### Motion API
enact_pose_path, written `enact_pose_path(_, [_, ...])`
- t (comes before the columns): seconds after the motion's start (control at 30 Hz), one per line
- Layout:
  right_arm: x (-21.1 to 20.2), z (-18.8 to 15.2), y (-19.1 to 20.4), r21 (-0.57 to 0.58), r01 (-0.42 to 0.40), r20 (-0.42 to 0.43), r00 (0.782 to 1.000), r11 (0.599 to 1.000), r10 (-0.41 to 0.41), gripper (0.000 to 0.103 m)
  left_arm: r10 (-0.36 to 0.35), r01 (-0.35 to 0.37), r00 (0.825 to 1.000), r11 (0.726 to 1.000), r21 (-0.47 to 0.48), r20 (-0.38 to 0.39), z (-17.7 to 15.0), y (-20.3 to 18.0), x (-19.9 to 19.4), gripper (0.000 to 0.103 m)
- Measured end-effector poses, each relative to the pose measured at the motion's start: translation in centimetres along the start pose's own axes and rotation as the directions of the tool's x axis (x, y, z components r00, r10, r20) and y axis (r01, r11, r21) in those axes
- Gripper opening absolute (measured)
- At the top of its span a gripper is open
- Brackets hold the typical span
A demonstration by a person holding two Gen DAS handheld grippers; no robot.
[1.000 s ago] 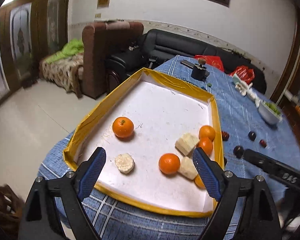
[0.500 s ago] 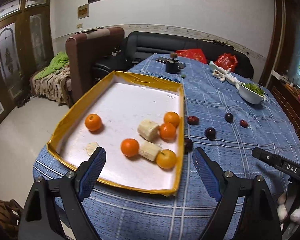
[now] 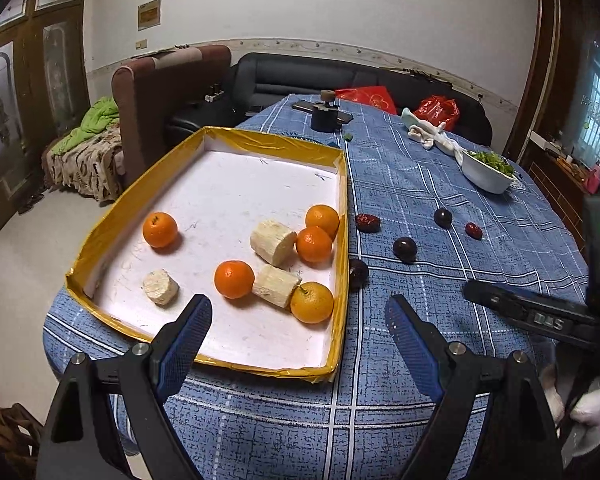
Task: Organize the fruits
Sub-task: 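Move both open tools from the tray toward the dark plums on the cloth, then grasp a dark plum with the right tool while the left tool grasps another dark plum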
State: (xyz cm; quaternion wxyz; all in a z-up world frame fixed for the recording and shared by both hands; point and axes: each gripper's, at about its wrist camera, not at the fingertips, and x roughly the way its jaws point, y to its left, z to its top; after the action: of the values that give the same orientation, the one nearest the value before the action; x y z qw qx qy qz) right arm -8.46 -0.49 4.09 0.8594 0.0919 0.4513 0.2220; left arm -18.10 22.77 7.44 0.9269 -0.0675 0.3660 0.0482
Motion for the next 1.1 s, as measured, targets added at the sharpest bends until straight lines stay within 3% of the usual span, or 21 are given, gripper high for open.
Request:
enact_pose_path(0.13, [1.4, 1.1, 3.1, -0.114, -0.036, -0.014, 0.999, 0.993, 0.035, 0.070, -0.016, 0.016, 1.000, 1.000, -0.007, -0.008, -0.2, 0.9, 0.6, 0.088])
enact_pose_path(0.27, [3.6, 1.3, 8.1, -0.382, -0.059, -0.043, 0.998, 0.922, 0.046, 0.069, -0.022, 0.022, 1.000, 0.999, -0.031, -0.008, -0.1, 2.3, 0.8, 0.088])
enact_pose_path(0.33, [5.5, 1.0, 9.6, -0.483, -0.046, -0.071, 0.997, 0.874, 0.014, 0.057, -0.027, 0.026, 1.000, 0.998, -0.052, -0.010, -0.1, 3.3, 0.8, 0.088])
enact_pose_path(0.47, [8.0, 1.1, 10.7, -0.565, -0.059, -0.114, 0.993, 0.823, -0.007, 0.049, -0.037, 0.035, 0.999, 0.994, -0.102, -0.021, -0.2, 5.3, 1.1, 0.088])
enact_pose_path(0.6, [9.2, 1.5, 11.3, -0.595, -0.095, -0.137, 0.990, 0.798, 0.015, 0.043, -0.058, 0.053, 0.998, 0.989, -0.136, -0.035, -0.2, 6.3, 1.5, 0.088])
enact_pose_path(0.73, [9.8, 2.2, 11.0, -0.569, -0.130, -0.161, 0.986, 0.812, 0.045, 0.031, -0.074, 0.067, 0.996, 0.988, -0.137, -0.046, -0.3, 5.8, 2.0, 0.088])
enact_pose_path(0.87, [9.5, 2.8, 10.0, -0.488, -0.157, -0.179, 0.981, 0.859, 0.078, 0.030, -0.080, 0.074, 0.996, 0.991, -0.112, -0.050, -0.1, 4.5, 1.9, 0.088])
enact_pose_path(1.03, [6.3, 3.5, 6.2, -0.379, -0.135, -0.108, 0.989, 0.915, 0.101, 0.030, -0.107, 0.106, 0.993, 0.994, -0.039, -0.044, 0.8, 1.5, 1.4, 0.088])
enact_pose_path(1.1, [4.4, 3.8, 3.9, -0.332, -0.081, -0.051, 0.996, 0.940, 0.068, 0.030, -0.143, 0.143, 0.988, 0.990, -0.008, -0.053, 1.2, -0.3, 1.8, 0.088])
